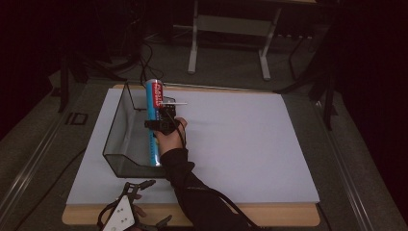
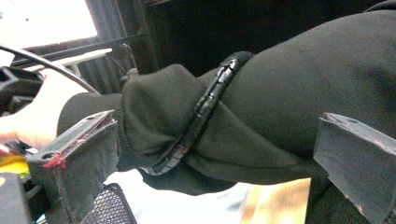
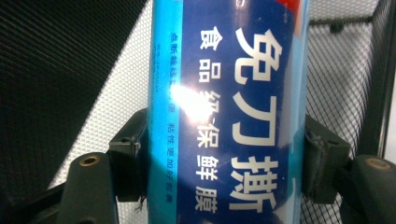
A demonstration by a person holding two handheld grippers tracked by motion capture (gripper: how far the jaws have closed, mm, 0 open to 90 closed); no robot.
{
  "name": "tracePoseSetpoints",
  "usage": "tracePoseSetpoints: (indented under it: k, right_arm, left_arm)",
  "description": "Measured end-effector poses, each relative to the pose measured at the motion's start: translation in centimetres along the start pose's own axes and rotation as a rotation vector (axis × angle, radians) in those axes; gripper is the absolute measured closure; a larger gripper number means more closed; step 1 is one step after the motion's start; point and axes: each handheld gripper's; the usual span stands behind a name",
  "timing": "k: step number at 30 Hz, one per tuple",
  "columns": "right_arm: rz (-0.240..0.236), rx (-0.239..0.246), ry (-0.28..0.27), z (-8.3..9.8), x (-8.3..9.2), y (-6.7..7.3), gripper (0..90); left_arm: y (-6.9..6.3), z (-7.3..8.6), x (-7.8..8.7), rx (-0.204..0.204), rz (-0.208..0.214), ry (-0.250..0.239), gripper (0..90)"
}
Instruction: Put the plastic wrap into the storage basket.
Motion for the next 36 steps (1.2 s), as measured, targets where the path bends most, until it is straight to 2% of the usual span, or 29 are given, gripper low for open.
tracePoseSetpoints:
  k: [6, 11, 16, 22, 25, 28, 36]
  right_arm:
    - [0.004, -0.032, 0.026, 0.3, -0.3, -0.6, 31.2]
    - [0.012, -0.012, 0.042, 0.3, -0.2, -0.6, 30.4]
    - [0.031, 0.047, 0.086, 0.0, -0.1, -0.4, 28.7]
    - [0.082, 0.144, 0.083, -0.3, 0.5, 0.0, 23.0]
    - [0.053, 0.172, 0.077, -0.7, 1.2, -0.1, 17.5]
    - [0.045, 0.195, 0.082, -1.2, 2.1, -0.3, 14.9]
    - [0.031, 0.304, 0.072, -1.8, 4.6, -0.9, 14.4]
  left_arm:
    - [0.0, 0.0, -0.2, 0.002, 0.003, 0.003, 1.1]
    - [-0.1, 0.0, -0.2, -0.001, 0.006, 0.007, 1.1]
    - [-0.1, 0.0, -0.3, 0.005, 0.008, 0.011, 1.1]
    - [0.0, 0.1, -0.3, 0.006, 0.01, 0.01, 1.1]
    - [-0.1, 0.1, -0.3, 0.006, 0.011, 0.012, 1.1]
    - [-0.1, 0.1, -0.4, 0.007, 0.011, 0.014, 1.1]
    - [-0.1, 0.2, -0.5, 0.008, 0.014, 0.019, 1.1]
Point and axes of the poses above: each handheld gripper's, and its own axes: x roughly backward along the jaws, z roughly out of its underside, y roughly to its left, and after that the axes turned 3 degrees about -z, right-handed
